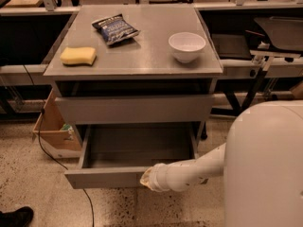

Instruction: Close middle drawer

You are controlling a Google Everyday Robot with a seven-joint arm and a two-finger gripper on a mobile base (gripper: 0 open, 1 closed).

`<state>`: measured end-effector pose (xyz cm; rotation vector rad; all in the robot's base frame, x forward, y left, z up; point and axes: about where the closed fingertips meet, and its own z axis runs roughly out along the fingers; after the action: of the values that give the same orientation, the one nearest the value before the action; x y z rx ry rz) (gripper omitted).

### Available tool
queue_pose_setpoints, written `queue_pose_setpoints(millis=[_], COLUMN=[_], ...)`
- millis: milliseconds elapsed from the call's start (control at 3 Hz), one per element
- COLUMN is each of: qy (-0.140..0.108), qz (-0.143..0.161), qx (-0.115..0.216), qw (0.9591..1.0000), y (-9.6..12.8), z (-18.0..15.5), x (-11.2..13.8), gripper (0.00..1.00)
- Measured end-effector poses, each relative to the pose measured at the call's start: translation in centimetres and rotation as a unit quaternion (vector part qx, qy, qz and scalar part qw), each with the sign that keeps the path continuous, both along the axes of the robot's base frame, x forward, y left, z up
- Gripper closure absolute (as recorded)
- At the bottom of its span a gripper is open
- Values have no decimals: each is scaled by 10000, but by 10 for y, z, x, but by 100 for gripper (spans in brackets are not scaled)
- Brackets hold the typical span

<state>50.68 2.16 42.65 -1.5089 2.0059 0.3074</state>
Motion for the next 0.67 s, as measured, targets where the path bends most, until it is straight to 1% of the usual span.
queue_pose_setpoints(millis=[333,667], qy=[-500,-500], qz=[-265,-265], qx=[-89,-89], qw=[9984,9984], y=[-18,-18], z=[12,12], x=[37,37], gripper=[100,100])
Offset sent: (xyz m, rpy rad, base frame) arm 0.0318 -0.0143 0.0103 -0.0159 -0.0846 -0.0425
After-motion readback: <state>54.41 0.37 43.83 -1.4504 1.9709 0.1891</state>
